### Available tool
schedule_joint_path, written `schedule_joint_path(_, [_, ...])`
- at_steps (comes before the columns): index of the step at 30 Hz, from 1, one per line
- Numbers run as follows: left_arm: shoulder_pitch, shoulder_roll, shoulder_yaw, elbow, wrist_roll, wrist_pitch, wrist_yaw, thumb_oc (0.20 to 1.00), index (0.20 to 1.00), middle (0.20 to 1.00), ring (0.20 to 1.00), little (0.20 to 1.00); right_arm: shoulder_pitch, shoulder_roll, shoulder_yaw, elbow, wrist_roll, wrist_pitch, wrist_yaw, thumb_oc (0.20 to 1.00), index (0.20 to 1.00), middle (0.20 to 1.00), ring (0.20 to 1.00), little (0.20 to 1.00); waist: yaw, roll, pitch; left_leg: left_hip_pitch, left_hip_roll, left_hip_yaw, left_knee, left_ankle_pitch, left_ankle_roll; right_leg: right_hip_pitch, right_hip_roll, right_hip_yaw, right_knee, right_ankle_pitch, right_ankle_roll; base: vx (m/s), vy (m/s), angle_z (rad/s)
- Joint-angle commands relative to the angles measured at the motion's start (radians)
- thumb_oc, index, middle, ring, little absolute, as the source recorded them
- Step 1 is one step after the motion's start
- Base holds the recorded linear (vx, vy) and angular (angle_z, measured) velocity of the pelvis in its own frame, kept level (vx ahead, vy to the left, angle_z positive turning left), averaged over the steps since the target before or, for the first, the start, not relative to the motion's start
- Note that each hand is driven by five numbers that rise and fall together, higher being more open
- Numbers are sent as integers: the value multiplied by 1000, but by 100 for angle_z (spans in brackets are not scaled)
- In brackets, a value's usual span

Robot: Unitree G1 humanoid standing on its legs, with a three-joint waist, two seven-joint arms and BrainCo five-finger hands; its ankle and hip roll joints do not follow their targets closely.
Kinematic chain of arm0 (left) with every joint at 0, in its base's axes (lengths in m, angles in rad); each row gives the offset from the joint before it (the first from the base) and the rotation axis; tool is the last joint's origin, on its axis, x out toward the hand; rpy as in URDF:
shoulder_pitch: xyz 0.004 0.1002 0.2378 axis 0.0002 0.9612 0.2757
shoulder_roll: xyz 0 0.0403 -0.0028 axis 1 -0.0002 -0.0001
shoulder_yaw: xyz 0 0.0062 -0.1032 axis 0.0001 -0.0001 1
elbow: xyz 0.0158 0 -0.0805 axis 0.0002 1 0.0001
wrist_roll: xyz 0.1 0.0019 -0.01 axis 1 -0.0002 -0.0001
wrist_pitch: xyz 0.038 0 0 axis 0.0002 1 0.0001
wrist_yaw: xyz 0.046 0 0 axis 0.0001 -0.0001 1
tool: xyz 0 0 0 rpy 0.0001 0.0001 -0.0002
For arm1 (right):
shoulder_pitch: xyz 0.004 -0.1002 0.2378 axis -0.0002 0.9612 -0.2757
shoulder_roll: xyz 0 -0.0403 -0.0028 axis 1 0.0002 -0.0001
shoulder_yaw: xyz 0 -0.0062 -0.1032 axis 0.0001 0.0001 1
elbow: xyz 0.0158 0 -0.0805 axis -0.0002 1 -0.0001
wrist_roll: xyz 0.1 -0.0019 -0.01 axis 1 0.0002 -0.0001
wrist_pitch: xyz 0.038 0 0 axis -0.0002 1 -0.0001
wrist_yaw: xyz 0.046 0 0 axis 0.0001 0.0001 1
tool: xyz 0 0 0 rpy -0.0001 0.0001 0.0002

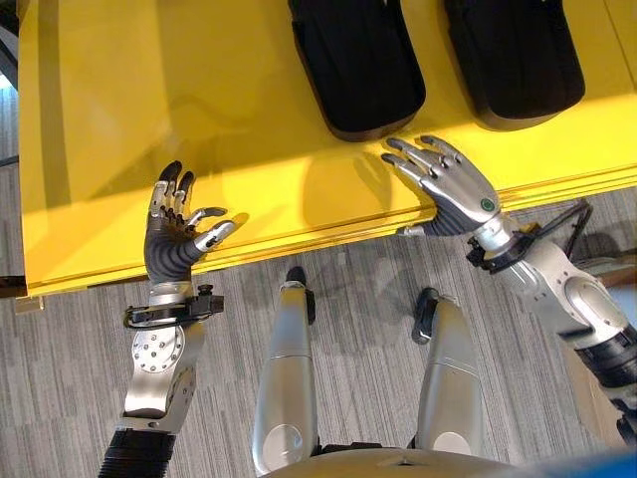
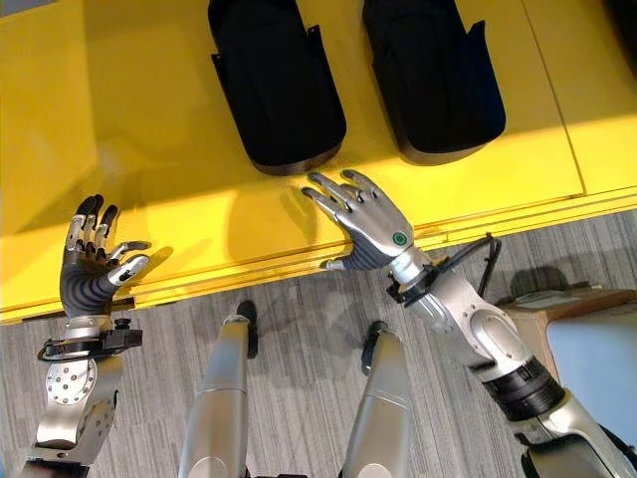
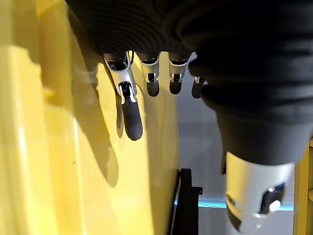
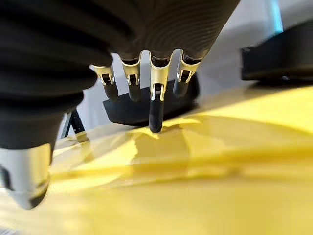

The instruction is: Move parts from the plastic box to the shelf.

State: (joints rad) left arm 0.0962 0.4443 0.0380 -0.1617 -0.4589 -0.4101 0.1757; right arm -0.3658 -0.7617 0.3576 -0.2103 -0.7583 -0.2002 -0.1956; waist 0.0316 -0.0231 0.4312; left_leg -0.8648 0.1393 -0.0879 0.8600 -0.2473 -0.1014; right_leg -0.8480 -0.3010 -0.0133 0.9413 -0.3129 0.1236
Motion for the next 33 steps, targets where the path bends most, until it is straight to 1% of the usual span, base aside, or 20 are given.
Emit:
schedule_joint_path(1, [81, 1, -55, 78, 14, 46, 4, 1000, 1000, 1000, 1000, 1000, -17, 7, -18, 4, 51, -16, -4, 1000, 1000, 1000, 1000, 1000, 0, -22, -46, -45, 11, -6, -69, 115, 20, -40, 16, 28, -22, 90, -22, 0, 0, 0])
schedule_joint_path(5, [84, -4, -55, 86, 15, 46, 3, 1000, 1000, 1000, 1000, 1000, 65, -8, -37, -36, 76, -39, 12, 1000, 1000, 1000, 1000, 1000, -13, -20, -54, -8, 17, -6, -90, 116, 14, -16, 22, 32, -30, 84, -19, 31, -36, -5])
schedule_joint_path(10, [78, -3, -67, 94, 15, 48, -3, 1000, 1000, 1000, 1000, 1000, 130, -13, -64, -50, 90, -45, 8, 1000, 1000, 1000, 1000, 1000, -25, -9, -63, 48, 30, -2, -129, 125, 7, 32, 26, 28, -53, 82, -18, 43, -43, -8])
schedule_joint_path(13, [74, -6, -76, 101, 15, 44, -7, 1000, 1000, 1000, 1000, 1000, 154, -13, -83, -58, 98, -54, -8, 1000, 1000, 1000, 1000, 1000, -34, 3, -68, 117, 40, 1, -185, 142, 0, 95, 32, 25, -97, 88, -16, 42, -40, -7])
schedule_joint_path(14, [74, -6, -76, 101, 15, 43, -7, 1000, 1000, 1000, 1000, 1000, 154, -13, -83, -59, 97, -54, -8, 1000, 1000, 1000, 1000, 1000, -34, 4, -65, 123, 41, 1, -188, 144, 0, 101, 33, 24, -100, 90, -17, 69, -53, -17])
schedule_joint_path(15, [68, -4, -87, 106, 13, 42, -12, 1000, 1000, 1000, 1000, 1000, 155, -13, -90, -60, 101, -57, -25, 1000, 1000, 1000, 1000, 1000, -42, 9, -69, 177, 52, 6, -230, 156, -3, 149, 38, 22, -134, 95, -16, 41, -38, -14])
schedule_joint_path(18, [61, -4, -98, 108, 12, 43, -18, 1000, 1000, 1000, 1000, 1000, 153, -10, -89, -63, 102, -60, -31, 1000, 1000, 1000, 1000, 1000, -47, 15, -67, 220, 58, 10, -264, 166, -5, 186, 43, 22, -160, 100, -15, 43, -23, -5])
schedule_joint_path(19, [58, -6, -102, 111, 13, 41, -19, 1000, 1000, 1000, 1000, 1000, 153, -8, -90, -66, 108, -64, -37, 1000, 1000, 1000, 1000, 1000, -49, 18, -68, 244, 63, 13, -292, 183, -5, 203, 47, 21, -181, 113, -14, 47, -16, -10])
schedule_joint_path(22, [56, -9, -115, 114, 11, 36, -23, 1000, 1000, 1000, 1000, 1000, 163, 9, -88, -65, 147, -76, -48, 1000, 1000, 1000, 1000, 1000, -61, 25, -75, 347, 87, 36, -378, 203, -10, 286, 63, 13, -254, 122, -7, 95, -21, -19])
schedule_joint_path(23, [55, -9, -117, 117, 9, 34, -25, 1000, 1000, 1000, 1000, 1000, 168, 17, -90, -60, 164, -78, -53, 1000, 1000, 1000, 1000, 1000, -62, 29, -76, 378, 94, 44, -421, 224, -11, 310, 71, 8, -290, 140, -6, 44, -8, -22])
schedule_joint_path(25, [55, -12, -121, 119, 9, 29, -28, 1000, 1000, 1000, 1000, 1000, 188, 42, -96, -55, 221, -88, -58, 1000, 1000, 1000, 1000, 1000, -71, 34, -78, 434, 107, 60, -477, 246, -15, 357, 81, 3, -338, 153, -1, 64, -11, -26])
schedule_joint_path(26, [55, -14, -125, 120, 8, 25, -30, 1000, 1000, 1000, 1000, 1000, 202, 55, -99, -49, 254, -95, -63, 1000, 1000, 1000, 1000, 1000, -78, 42, -88, 465, 115, 73, -519, 262, -17, 381, 90, 1, -370, 162, 3, 75, -4, -25])
schedule_joint_path(29, [57, -18, -126, 121, 18, 21, -32, 1000, 1000, 1000, 1000, 1000, 226, 66, -108, -48, 301, -106, -57, 1000, 1000, 1000, 1000, 1000, -83, 50, -96, 527, 128, 92, -588, 288, -22, 425, 102, -2, -423, 180, 7, 60, 0, -19])
schedule_joint_path(30, [59, -20, -124, 123, 25, 14, -33, 1000, 1000, 1000, 1000, 1000, 247, 73, -114, -53, 331, -116, -55, 1000, 1000, 1000, 1000, 1000, -87, 58, -108, 563, 136, 104, -640, 312, -27, 447, 110, -4, -462, 190, 9, 55, 1, -20])
schedule_joint_path(33, [74, -26, -112, 116, 42, 5, -35, 1000, 1000, 1000, 1000, 1000, 277, 74, -119, -59, 381, -130, -39, 1000, 1000, 1000, 1000, 1000, -96, 73, -139, 634, 154, 138, -731, 356, -35, 492, 122, -1, -537, 214, 14, 62, 0, -15])
